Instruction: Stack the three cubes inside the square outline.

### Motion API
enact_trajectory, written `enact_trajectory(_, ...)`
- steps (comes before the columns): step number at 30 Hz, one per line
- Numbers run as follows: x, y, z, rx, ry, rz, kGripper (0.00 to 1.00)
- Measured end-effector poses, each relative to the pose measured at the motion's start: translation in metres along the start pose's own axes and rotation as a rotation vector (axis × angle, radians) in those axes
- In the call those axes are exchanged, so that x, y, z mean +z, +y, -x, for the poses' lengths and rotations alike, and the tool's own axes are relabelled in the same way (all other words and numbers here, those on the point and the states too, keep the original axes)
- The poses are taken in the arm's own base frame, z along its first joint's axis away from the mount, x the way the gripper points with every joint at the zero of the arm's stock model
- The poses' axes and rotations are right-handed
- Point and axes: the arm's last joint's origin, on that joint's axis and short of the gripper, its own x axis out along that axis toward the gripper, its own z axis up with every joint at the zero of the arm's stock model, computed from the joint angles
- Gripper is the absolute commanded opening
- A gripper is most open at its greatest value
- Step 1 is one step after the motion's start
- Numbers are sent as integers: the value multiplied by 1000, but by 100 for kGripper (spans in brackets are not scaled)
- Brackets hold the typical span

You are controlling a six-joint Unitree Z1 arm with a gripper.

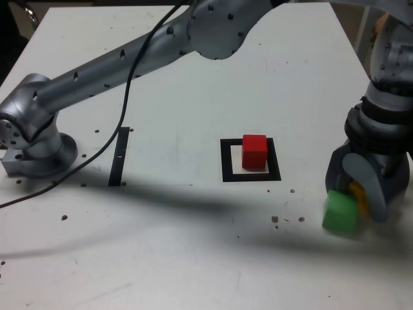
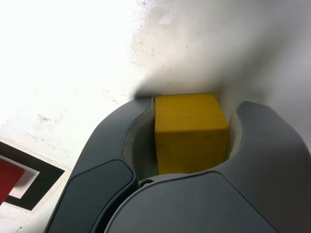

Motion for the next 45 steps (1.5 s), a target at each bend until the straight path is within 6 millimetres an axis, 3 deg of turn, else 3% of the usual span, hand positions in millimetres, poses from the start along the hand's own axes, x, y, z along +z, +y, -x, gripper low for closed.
enact_trajectory(19, -5, -2, 5, 8, 33, 34, 29)
enact_trajectory(32, -24, -14, 52, 52, 13, 82, 29)
enact_trajectory(45, -69, -43, 100, 53, 42, 242, 29)
